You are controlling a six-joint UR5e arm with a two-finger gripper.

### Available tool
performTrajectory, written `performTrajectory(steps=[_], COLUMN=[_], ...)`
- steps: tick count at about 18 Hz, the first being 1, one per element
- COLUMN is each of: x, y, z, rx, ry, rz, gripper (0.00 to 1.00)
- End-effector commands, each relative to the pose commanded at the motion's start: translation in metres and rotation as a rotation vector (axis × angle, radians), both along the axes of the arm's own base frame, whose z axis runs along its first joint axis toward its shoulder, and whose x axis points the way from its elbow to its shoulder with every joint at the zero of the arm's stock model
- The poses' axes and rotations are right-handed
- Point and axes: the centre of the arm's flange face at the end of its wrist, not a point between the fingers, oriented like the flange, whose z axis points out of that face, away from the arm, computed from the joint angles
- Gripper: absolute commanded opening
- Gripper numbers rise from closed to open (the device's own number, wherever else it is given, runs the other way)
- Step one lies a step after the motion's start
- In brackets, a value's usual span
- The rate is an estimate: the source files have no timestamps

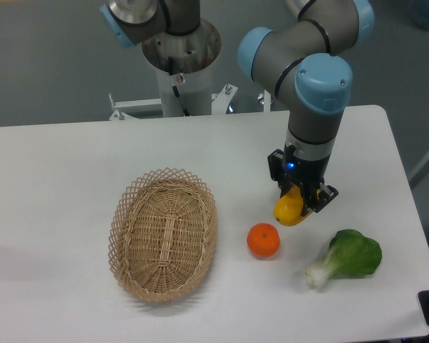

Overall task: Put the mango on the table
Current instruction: 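Hold the yellow mango in the gripper above the table, then lower the held yellow mango onto the table beside the orange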

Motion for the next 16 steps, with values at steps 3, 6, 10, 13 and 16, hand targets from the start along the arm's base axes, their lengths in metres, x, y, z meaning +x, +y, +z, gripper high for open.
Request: performTrajectory(steps=[3, 6, 10, 13, 16], x=[0.0, -0.003, -0.012, -0.017, -0.033], y=[0.001, -0.007, -0.026, -0.028, -0.029], z=[-0.002, -0.009, -0.022, -0.026, -0.05], rx=[-0.002, -0.012, -0.038, -0.042, -0.043], ry=[-0.003, -0.006, -0.012, -0.009, 0.009], rz=[-0.002, -0.004, -0.091, -0.122, -0.158], gripper=[0.4, 0.4, 0.4, 0.4, 0.4])
